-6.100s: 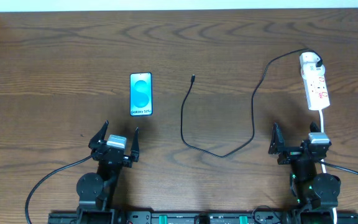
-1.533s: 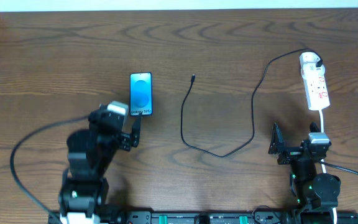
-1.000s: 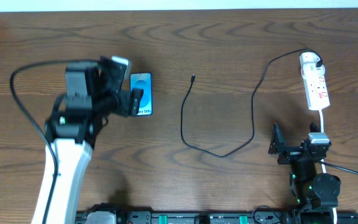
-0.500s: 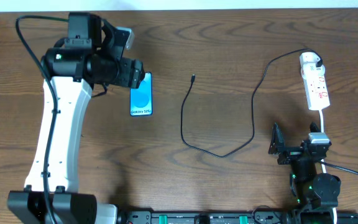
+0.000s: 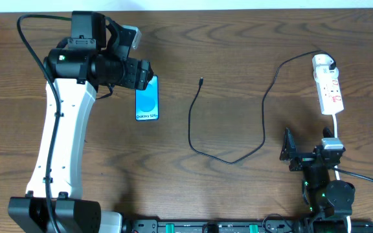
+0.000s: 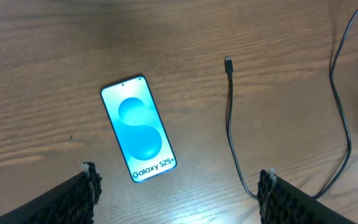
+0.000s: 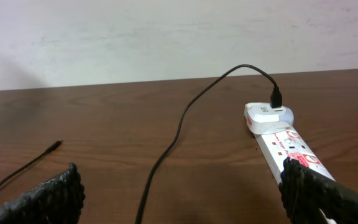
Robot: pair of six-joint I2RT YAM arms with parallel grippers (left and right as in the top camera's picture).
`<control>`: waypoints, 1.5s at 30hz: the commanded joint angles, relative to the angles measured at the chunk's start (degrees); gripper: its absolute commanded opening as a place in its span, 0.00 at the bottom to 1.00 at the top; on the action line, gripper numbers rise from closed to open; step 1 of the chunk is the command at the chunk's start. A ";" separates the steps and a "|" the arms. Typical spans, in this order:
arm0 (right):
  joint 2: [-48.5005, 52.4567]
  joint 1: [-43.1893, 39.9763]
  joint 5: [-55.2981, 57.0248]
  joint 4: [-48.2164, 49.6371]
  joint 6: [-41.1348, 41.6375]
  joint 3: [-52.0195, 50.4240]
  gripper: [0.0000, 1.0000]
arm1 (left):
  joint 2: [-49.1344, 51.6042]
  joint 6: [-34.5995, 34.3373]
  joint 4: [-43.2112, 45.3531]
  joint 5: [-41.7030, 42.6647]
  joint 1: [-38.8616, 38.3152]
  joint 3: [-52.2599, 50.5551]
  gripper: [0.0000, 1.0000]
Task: Plug charger to phone and switch on socket
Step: 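Lower the left gripper toward the phone's top end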
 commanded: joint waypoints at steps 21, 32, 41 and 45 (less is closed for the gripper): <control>-0.28 0.46 0.07 -0.22 0.50 -0.07 0.99 | 9.84 -4.42 1.49 -3.89 0.04 1.51 0.82; -0.28 0.46 0.07 -0.22 0.50 -0.07 0.99 | 12.85 -5.16 3.15 -3.89 0.02 1.51 0.82; -0.28 0.46 0.07 -0.22 0.50 -0.07 0.99 | 16.13 -5.29 3.56 -3.91 -0.09 1.49 0.82; -0.28 0.46 0.07 -0.22 0.50 -0.07 0.99 | 16.87 -5.97 3.65 -6.47 -0.59 1.46 0.82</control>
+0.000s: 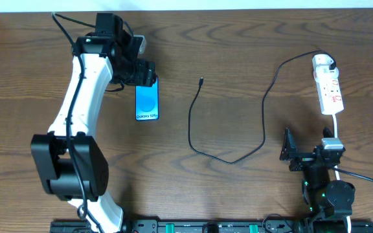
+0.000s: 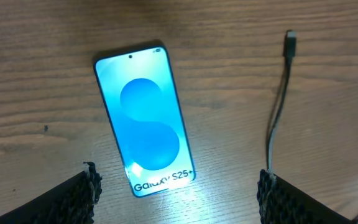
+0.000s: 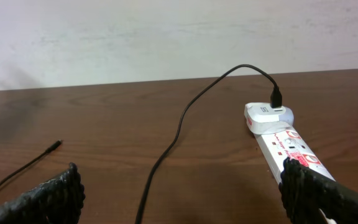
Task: Plug charger to phone and switch on socket
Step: 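Lower the left gripper toward the phone's top end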
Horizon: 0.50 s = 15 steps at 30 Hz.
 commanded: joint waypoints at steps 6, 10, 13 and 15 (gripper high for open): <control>-0.28 0.46 0.04 -0.22 0.52 -0.07 0.99 | 0.83 -1.20 0.76 -4.98 -1.62 1.44 0.82; -0.28 0.46 0.04 -0.22 0.50 -0.07 0.99 | 0.83 -1.38 1.46 -4.98 -1.77 1.38 0.82; -0.28 0.46 0.04 -0.22 0.52 -0.07 0.99 | 0.83 -1.36 1.68 -4.98 -1.77 1.16 0.82; -0.28 0.46 0.04 -0.22 0.50 -0.07 0.99 | 0.90 -1.38 1.68 -5.20 -1.77 0.94 0.82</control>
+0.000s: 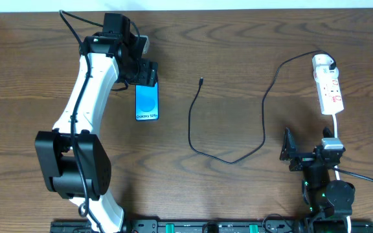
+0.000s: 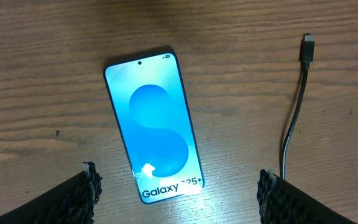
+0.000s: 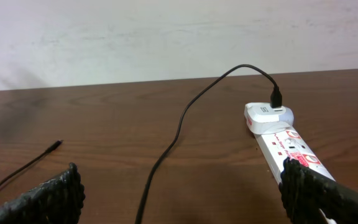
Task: Plug charger to phone and switch on socket
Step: 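Lower the left gripper toward the phone's top end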
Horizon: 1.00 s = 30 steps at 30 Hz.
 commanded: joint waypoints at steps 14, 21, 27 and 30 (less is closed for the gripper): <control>-0.28 0.46 0.04 -0.22 0.50 -0.07 0.99 | 3.06 -0.28 0.72 -2.03 -0.04 0.74 0.83; -0.28 0.46 0.04 -0.22 0.50 -0.07 0.99 | 6.43 -1.62 0.87 -2.29 -0.20 0.70 0.82; -0.28 0.46 0.04 -0.22 0.50 -0.07 0.99 | 8.24 -3.10 1.33 -3.93 -0.20 0.70 0.82; -0.28 0.46 0.04 -0.22 0.50 -0.07 0.99 | 8.24 -4.28 1.36 -5.40 -0.20 0.70 0.82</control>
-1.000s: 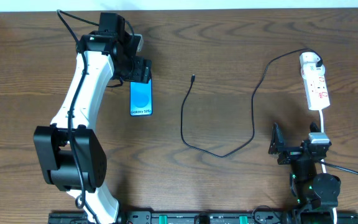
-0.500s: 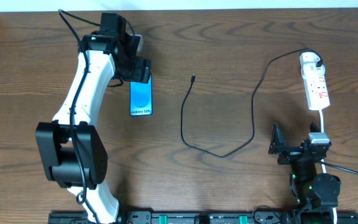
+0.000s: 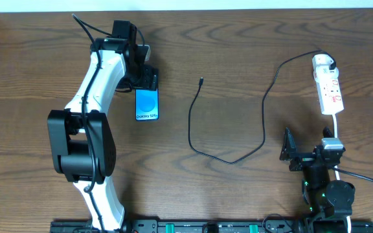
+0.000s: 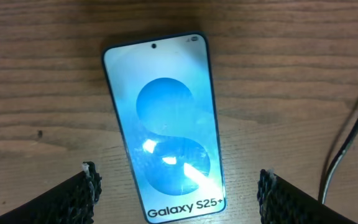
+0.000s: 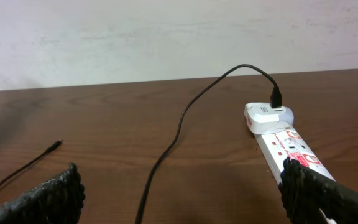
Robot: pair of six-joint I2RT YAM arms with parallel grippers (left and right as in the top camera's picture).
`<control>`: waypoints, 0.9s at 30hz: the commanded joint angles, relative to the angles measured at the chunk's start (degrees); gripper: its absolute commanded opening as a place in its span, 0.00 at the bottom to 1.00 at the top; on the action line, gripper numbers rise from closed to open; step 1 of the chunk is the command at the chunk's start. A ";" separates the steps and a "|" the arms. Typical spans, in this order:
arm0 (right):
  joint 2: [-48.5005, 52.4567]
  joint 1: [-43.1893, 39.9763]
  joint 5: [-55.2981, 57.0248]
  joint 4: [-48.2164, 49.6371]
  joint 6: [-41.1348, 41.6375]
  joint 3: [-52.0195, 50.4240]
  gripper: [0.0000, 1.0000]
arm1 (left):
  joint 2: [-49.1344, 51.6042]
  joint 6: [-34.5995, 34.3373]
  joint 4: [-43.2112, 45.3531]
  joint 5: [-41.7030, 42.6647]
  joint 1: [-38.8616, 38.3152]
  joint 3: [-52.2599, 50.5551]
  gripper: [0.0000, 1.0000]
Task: Plug charger to phone and switch on socket
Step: 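Lower the left gripper toward the phone's top end, then align the open left gripper fingers around the phone's sides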
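Observation:
A phone (image 3: 146, 103) with a lit blue screen reading Galaxy S25+ lies flat on the wooden table; the left wrist view shows the phone (image 4: 164, 124) large between the fingertips. My left gripper (image 3: 146, 76) (image 4: 178, 194) hovers open over the phone's top end, touching nothing. The black charger cable (image 3: 228, 157) runs from its free plug tip (image 3: 201, 81) to the white charger (image 5: 268, 115) seated in the white socket strip (image 3: 329, 90). My right gripper (image 3: 298, 151) (image 5: 179, 194) is open near the front edge, below the strip.
The cable (image 5: 178, 134) loops across the table's middle between phone and strip. A white wall stands behind the table's far edge in the right wrist view. The strip's own white lead (image 3: 335, 126) runs down toward the right arm's base.
My left gripper has moved closer over the phone, which now fills more of the left wrist view; the cable tip has slid out of that view. The right arm is unchanged.
My left gripper was open above and left of the phone, with phone and cable tip both small in its view. At each later moment it stood closer over the phone, now centred between its fingers. Phone, cable and right arm stayed put.

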 commanded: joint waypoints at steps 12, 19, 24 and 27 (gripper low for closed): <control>-0.28 0.46 0.07 -0.22 0.50 -0.07 0.99 | 1.62 -3.67 0.87 -3.30 -0.28 -0.07 0.82; -0.28 0.46 0.07 -0.22 0.52 -0.07 0.99 | 3.98 -3.69 0.90 -3.32 -0.39 -0.07 0.82; -0.28 0.46 0.07 -0.22 0.52 -0.07 0.99 | 4.13 -3.67 1.25 -3.34 -0.39 -0.07 0.82; -0.28 0.46 0.07 -0.22 0.50 -0.07 0.99 | 4.15 -3.67 1.42 -3.34 -0.39 -0.07 0.82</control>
